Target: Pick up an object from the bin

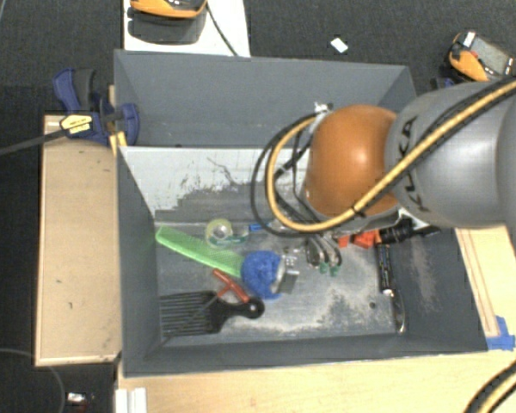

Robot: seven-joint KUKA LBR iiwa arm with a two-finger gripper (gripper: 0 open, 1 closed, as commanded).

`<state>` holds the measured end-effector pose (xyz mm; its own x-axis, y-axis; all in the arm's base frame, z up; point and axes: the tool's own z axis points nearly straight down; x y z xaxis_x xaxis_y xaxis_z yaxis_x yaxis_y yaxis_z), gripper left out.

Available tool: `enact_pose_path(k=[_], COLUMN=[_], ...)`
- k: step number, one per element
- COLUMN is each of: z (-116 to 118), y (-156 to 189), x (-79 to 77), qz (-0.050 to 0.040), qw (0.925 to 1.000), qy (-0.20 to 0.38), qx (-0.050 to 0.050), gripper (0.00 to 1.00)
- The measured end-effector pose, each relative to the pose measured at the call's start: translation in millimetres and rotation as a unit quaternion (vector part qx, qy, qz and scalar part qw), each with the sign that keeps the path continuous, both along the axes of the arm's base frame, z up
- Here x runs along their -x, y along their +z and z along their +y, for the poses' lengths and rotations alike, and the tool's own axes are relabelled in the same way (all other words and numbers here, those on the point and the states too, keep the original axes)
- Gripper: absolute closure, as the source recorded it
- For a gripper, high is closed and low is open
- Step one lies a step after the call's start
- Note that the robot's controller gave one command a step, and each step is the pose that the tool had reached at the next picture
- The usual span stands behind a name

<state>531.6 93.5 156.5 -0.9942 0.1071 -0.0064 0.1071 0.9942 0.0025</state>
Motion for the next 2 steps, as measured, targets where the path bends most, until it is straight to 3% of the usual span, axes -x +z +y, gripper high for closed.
enact_pose_path(k=[1,2], z=[4,3], y=[-7,-21], x=[-13.0,4.8], qz=[-0.0023,0.002], qw=[0.9993,0.9993], qy=[0.038,-0.037], qx=[0.0,0.0], gripper=[0.0,0.0])
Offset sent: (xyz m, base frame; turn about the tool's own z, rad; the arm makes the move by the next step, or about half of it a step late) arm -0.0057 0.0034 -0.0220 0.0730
